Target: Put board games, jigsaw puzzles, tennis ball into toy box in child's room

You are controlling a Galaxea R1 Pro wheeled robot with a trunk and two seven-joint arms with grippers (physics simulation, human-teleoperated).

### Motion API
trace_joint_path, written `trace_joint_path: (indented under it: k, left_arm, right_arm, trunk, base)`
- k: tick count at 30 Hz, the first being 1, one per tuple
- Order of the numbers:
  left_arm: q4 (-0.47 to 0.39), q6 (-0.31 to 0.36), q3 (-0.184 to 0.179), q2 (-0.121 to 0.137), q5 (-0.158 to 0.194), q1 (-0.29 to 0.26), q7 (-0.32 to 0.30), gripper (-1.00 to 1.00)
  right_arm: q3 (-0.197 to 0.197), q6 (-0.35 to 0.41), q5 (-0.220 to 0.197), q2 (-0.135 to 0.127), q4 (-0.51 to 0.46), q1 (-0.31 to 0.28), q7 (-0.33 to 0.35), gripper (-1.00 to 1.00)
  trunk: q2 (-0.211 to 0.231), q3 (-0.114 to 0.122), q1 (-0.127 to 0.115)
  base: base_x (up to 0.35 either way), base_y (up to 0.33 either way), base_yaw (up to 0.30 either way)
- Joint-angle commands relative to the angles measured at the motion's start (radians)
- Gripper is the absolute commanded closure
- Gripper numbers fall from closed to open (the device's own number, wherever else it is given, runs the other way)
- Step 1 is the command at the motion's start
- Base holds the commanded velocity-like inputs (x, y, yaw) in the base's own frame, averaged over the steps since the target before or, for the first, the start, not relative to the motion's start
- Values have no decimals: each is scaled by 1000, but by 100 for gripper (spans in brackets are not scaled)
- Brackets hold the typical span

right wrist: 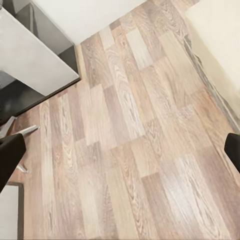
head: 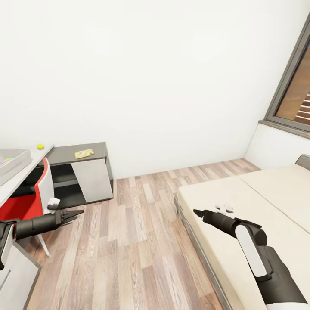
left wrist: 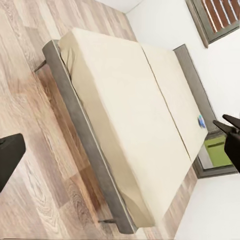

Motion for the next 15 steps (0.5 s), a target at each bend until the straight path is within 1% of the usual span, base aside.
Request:
trace_joint_path:
  k: [1, 6, 9, 15]
  left_arm:
    - [0, 11, 1, -1, -3, -1, 10, -100]
    - [-1, 11, 2, -4, -1, -1, 71, -100]
    - [-1, 11, 2, -6, -1, -1, 83, -100]
    - [-2, 11, -6, -17, -2, -1, 94, -100]
  right_arm:
    - [-1, 6, -3, 0, -2, -1, -1, -100]
    - [-2, 9, -3, 0, -4, -1, 0, -100]
    - [-2, 10, -3, 0, -4, -1, 0, -100]
    - [-3, 10, -2, 0, -4, -1, 0, -100]
  trunk:
    - [-2, -2, 1]
    - [-2, -2, 1]
    - [-2, -2, 1]
    - [-2, -2, 1]
  base:
    - [0, -191, 156]
    - [0, -147, 220]
    - [0, -58, 266]
    - [0, -22, 280]
